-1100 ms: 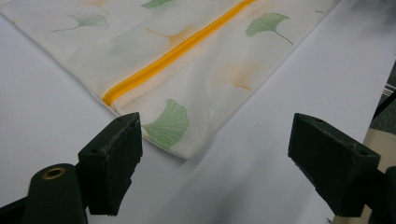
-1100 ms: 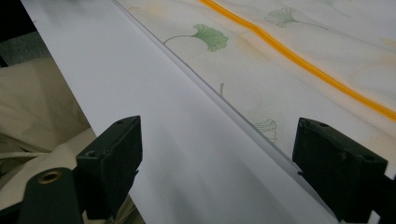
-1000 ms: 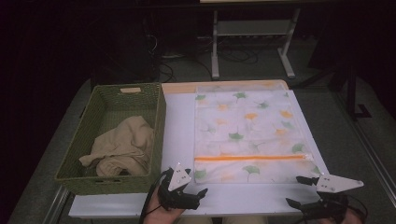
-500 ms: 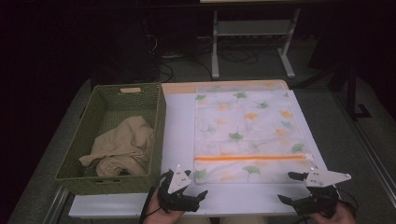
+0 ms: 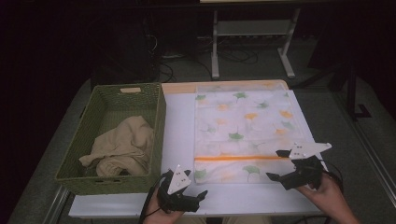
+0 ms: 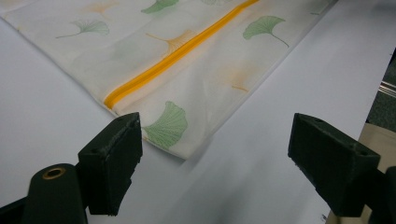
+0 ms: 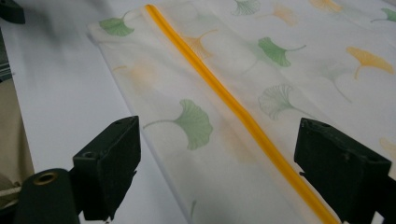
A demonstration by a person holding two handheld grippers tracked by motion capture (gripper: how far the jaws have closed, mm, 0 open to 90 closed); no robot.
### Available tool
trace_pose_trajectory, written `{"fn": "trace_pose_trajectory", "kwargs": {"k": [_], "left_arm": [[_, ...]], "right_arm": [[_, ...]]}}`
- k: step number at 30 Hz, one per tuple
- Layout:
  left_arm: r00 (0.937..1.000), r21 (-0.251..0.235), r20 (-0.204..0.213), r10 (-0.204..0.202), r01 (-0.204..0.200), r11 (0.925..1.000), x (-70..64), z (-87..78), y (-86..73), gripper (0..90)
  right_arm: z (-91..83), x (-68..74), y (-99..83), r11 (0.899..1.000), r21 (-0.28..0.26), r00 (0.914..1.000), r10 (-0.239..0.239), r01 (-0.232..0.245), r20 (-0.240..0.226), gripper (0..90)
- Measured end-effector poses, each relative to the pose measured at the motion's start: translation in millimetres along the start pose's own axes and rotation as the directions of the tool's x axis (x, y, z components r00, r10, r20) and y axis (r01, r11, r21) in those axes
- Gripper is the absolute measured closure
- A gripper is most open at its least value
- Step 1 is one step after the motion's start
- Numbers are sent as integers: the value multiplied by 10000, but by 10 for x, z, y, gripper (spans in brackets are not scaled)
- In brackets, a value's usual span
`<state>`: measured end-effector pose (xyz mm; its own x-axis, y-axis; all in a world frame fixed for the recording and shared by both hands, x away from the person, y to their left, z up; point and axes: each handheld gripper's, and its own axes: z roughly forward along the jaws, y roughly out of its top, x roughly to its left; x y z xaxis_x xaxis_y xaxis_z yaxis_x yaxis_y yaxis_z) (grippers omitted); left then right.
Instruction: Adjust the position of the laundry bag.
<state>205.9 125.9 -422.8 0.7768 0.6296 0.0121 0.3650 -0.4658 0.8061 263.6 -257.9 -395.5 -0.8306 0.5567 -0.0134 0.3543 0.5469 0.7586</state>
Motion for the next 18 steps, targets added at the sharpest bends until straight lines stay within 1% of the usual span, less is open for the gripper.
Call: {"fn": "trace_pose_trajectory", "kwargs": {"k": [2,5,6,8,11,14,16,17,18], "left_arm": [[10000,-45,18,-64,64,10000,1,-3,-6,179],[9999,-23,-14,-131,131,9999,10,-2,-13,179],[9999,-40,-11,-152,152,9999,11,-5,-10,179],[10000,-84,-42,-56,56,9999,14,-17,-5,179],[10000,-106,-79,53,-54,9999,17,-22,4,179],[9999,-111,-100,43,-44,9999,15,-31,6,179],[9999,-119,-85,75,-76,9999,4,-37,3,179],[9999,-119,-85,75,-76,9999,4,-37,3,179],[9999,-101,-55,106,-106,9999,-11,-38,2,179]], "right_arm": [[42,-29,84,10000,76,9999,-27,29,-166,141],[145,-67,208,9995,195,9990,-223,231,-383,138],[189,-81,253,9992,292,9985,-243,257,-485,138],[287,-110,357,9977,549,9971,-370,407,-670,138],[399,-145,482,9954,728,9931,-540,617,-1040,145],[528,-179,618,9916,981,9883,-703,840,-1351,145],[592,-198,678,9895,1062,9860,-824,983,-1448,149],[592,-198,678,9895,1062,9860,-824,983,-1448,149],[674,-225,742,9881,1160,9842,-825,1013,-1568,152]]}}
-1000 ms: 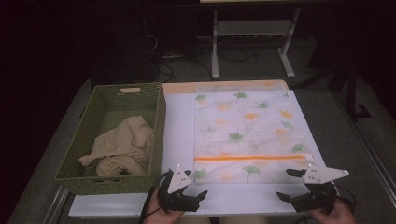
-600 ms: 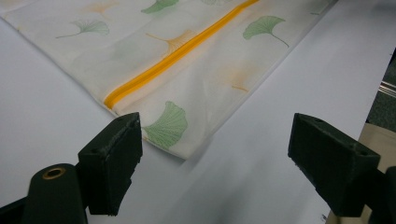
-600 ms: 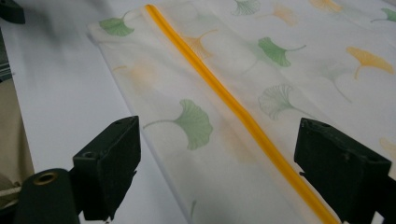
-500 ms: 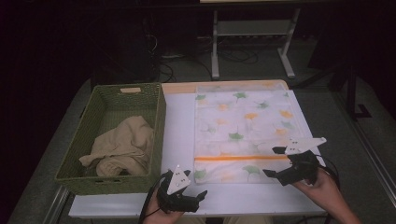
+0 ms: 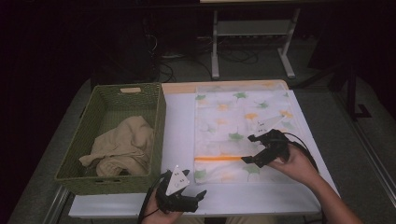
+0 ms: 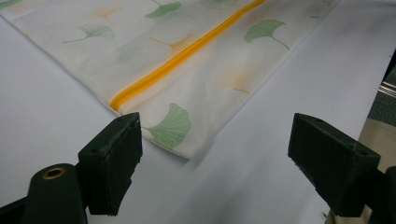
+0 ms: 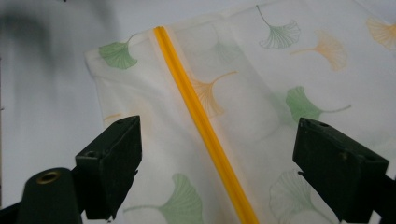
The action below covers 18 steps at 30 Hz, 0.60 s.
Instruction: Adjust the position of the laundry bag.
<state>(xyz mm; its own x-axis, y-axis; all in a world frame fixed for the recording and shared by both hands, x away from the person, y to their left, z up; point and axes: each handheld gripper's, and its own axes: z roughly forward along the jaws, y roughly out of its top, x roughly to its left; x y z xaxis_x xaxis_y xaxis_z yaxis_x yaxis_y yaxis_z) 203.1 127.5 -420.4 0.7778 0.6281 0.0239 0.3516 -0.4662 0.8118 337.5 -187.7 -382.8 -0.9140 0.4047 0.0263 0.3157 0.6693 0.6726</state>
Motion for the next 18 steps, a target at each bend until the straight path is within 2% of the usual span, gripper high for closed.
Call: {"fn": "trace_pose_trajectory", "kwargs": {"k": [3,4,7,10,12,18], "left_arm": [[10000,-21,6,57,-57,10000,-12,-2,3,179],[10000,-29,14,84,-84,10000,-16,-3,8,179],[10000,-14,64,59,-59,10000,-8,8,10,179],[10000,-3,75,62,-62,10000,-6,10,10,179],[10000,-6,75,26,-26,10000,-7,14,7,179],[10000,2,65,-55,55,10000,7,11,3,179]], "right_arm": [[62,-34,41,9999,119,10000,-46,47,-85,184],[143,-59,73,9997,237,9997,-12,18,-247,212],[253,-92,86,9992,371,9994,-122,135,-334,224],[393,-116,79,9954,928,9982,-189,241,-568,284],[485,-130,68,9921,1217,9975,-239,320,-670,293],[680,-126,55,9798,1832,9945,-667,806,-804,386]]}}
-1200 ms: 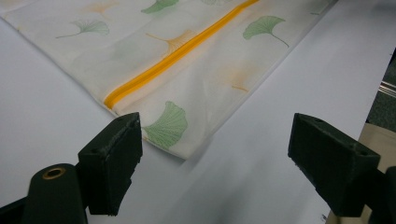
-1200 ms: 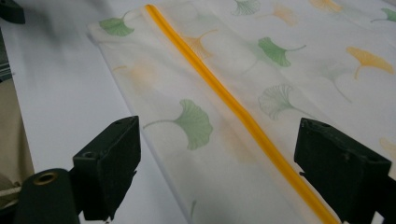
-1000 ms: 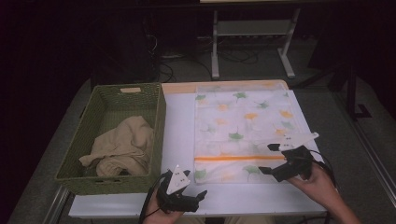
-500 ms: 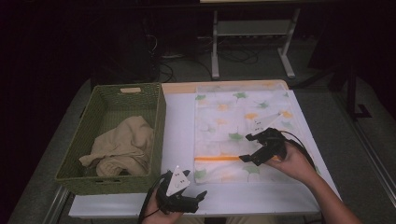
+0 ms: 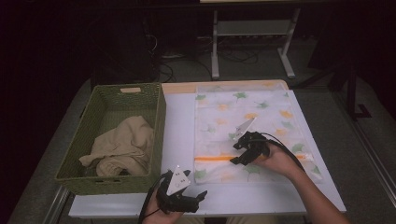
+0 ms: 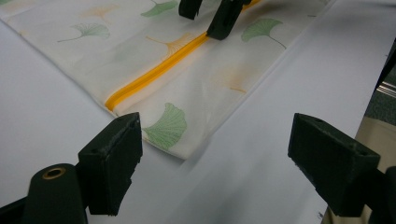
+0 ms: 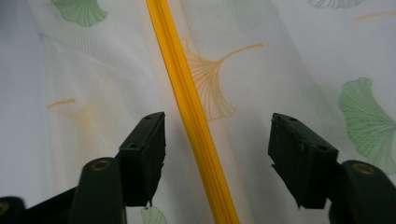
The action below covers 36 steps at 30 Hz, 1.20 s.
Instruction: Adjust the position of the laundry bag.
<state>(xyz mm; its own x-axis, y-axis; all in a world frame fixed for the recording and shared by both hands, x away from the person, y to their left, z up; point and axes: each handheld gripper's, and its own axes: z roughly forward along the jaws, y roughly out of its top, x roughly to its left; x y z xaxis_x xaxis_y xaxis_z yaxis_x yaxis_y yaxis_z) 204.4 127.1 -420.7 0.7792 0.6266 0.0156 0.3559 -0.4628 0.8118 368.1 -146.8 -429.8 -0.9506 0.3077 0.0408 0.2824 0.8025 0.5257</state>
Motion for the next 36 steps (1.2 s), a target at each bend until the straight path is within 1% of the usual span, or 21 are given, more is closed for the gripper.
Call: {"fn": "trace_pose_trajectory", "kwargs": {"k": [2,3,4,5,7,9,10,11,12,15,16,17,19,23,24,25,26,32,34,35,36], "left_arm": [[10000,12,4,-3,3,10000,1,-2,0,179],[10000,10,-4,1,-1,10000,0,-2,0,179],[10000,10,-5,27,-27,10000,-1,-2,1,179],[10000,20,4,40,-41,10000,-3,0,3,179],[10000,37,18,29,-29,10000,-12,3,6,179],[10000,18,5,72,-72,10000,-18,4,6,179],[10000,18,5,72,-72,10000,-18,4,6,179],[10000,18,3,83,-83,10000,-19,3,6,179],[10000,20,2,71,-71,10000,-17,2,5,179],[10000,4,-15,41,-41,10000,-8,-7,4,179],[10000,4,-15,41,-41,10000,-8,-7,4,180],[10000,-36,-26,1,-1,10000,-4,-12,1,179],[10000,-28,-24,0,0,10000,-2,-14,1,179],[9999,-20,-77,78,-79,10000,-12,-16,6,179],[9996,15,-145,226,-226,9997,-36,-11,11,179],[9996,15,-145,226,-226,9997,-36,-11,11,179],[9993,29,-145,349,-348,9994,-57,-7,15,179],[9992,63,-112,379,-378,9993,-71,4,19,179],[9993,62,-107,370,-369,9993,-66,4,17,179],[9992,70,-115,387,-386,9992,-55,2,16,179],[9992,54,-105,380,-380,9993,-47,-3,15,180]], "right_arm": [[47,6,1,9995,299,9999,-64,61,108,457],[43,9,7,9995,264,9997,-173,169,155,497],[40,6,14,9995,292,9998,-149,146,96,539],[38,0,24,9991,347,9997,-241,239,31,583],[39,2,50,9979,512,9993,-385,385,-4,636],[42,-1,88,9966,720,9991,-409,413,-58,713],[42,-1,88,9966,720,9991,-409,413,-58,713],[48,-10,117,9952,847,9987,-490,498,-120,794],[46,-15,128,9943,923,9985,-525,537,-158,819],[28,-25,134,9947,886,9985,-497,517,-247,850],[28,-25,134,9947,886,9985,-497,517,-247,850],[-8,-23,133,9963,733,9985,-433,457,-344,855],[-56,-3,141,9976,639,9991,-225,248,-364,857],[-118,54,156,9984,496,9988,-231,253,-436,856],[-148,98,162,9979,557,9983,-307,335,-501,856],[-157,115,162,9978,558,9980,-331,361,-531,855],[-170,140,163,9978,549,9977,-351,383,-580,854],[-179,268,180,9958,726,9955,-491,550,-805,846],[-171,286,181,9955,721,9949,-551,612,-845,836],[-171,314,181,9962,616,9940,-549,609,-947,769],[-181,322,178,9969,498,9937,-556,607,-978,732]]}}
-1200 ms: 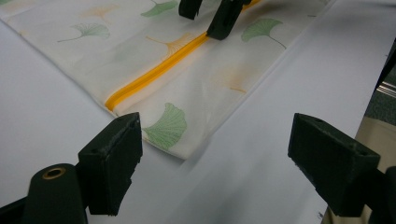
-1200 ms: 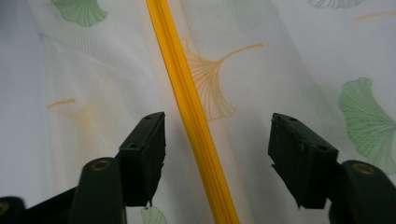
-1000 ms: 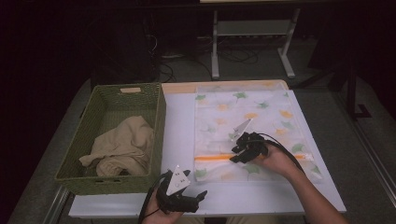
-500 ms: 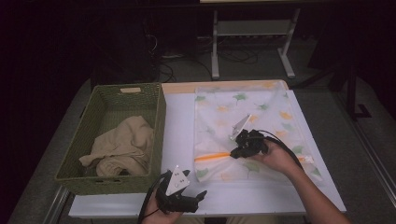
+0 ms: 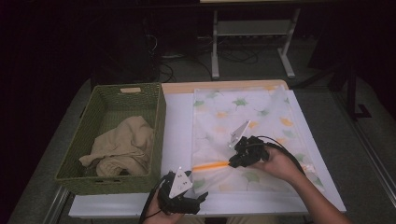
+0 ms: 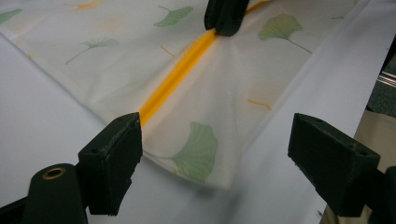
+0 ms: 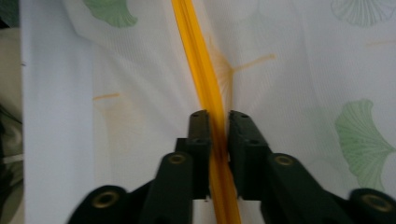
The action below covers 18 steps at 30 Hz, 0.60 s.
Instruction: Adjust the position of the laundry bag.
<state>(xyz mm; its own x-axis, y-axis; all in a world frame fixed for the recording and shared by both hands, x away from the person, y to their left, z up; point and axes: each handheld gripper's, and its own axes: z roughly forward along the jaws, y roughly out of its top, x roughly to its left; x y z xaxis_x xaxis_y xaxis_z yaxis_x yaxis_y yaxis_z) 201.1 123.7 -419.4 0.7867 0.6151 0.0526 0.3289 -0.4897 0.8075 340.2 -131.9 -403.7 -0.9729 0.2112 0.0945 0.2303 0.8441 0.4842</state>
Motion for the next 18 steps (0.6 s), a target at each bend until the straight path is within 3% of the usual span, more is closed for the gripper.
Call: {"fn": "trace_pose_trajectory", "kwargs": {"k": [3,6,10,11,14,18], "left_arm": [[9999,-70,-4,-147,147,9999,30,-13,-13,179],[9996,-108,63,-284,285,9995,52,-15,-23,179],[9995,-46,58,-325,326,9995,85,-6,-34,180],[9993,-40,55,-367,367,9993,90,-5,-36,179],[9982,-111,151,-577,578,9983,87,0,-36,179],[9986,-111,153,-502,504,9987,62,13,-30,179]], "right_arm": [[-88,42,-33,9977,-572,9989,376,-360,271,617],[-157,69,-77,9961,-768,9978,476,-440,457,595],[-305,163,-229,9886,-1270,9868,974,-809,1297,372],[-329,180,-251,9869,-1352,9848,1068,-883,1369,356],[-423,280,-373,9734,-2077,9786,1315,-972,1581,301],[-505,399,-563,9582,-2674,9696,1557,-1019,1887,266]]}}
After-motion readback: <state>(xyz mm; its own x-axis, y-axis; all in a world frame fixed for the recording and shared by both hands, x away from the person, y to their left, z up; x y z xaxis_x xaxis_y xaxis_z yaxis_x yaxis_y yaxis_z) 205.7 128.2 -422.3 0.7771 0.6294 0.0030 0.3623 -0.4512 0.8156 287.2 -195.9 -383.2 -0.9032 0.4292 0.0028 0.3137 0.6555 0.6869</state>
